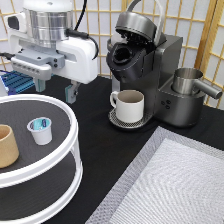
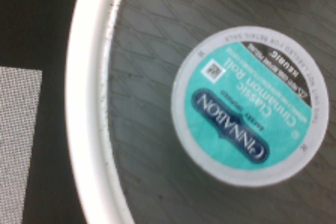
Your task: Make coffee
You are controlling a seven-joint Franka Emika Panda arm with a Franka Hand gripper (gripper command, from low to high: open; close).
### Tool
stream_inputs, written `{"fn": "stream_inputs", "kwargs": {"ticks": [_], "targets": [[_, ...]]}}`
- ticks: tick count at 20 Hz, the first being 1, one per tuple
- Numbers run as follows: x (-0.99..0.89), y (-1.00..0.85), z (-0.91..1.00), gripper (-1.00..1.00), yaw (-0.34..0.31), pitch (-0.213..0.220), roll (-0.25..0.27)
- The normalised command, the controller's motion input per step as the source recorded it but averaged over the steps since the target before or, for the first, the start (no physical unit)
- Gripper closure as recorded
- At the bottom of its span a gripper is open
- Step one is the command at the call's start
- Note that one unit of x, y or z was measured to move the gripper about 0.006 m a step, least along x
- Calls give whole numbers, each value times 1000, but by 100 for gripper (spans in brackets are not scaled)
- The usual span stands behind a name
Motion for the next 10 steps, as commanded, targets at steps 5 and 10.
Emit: {"fn": "stream_inputs", "kwargs": {"ticks": [5,10], "targets": [[3,-533,-39,-100,-12,-66,14],[2,-307,-315,-100,0,-85,11]]}}
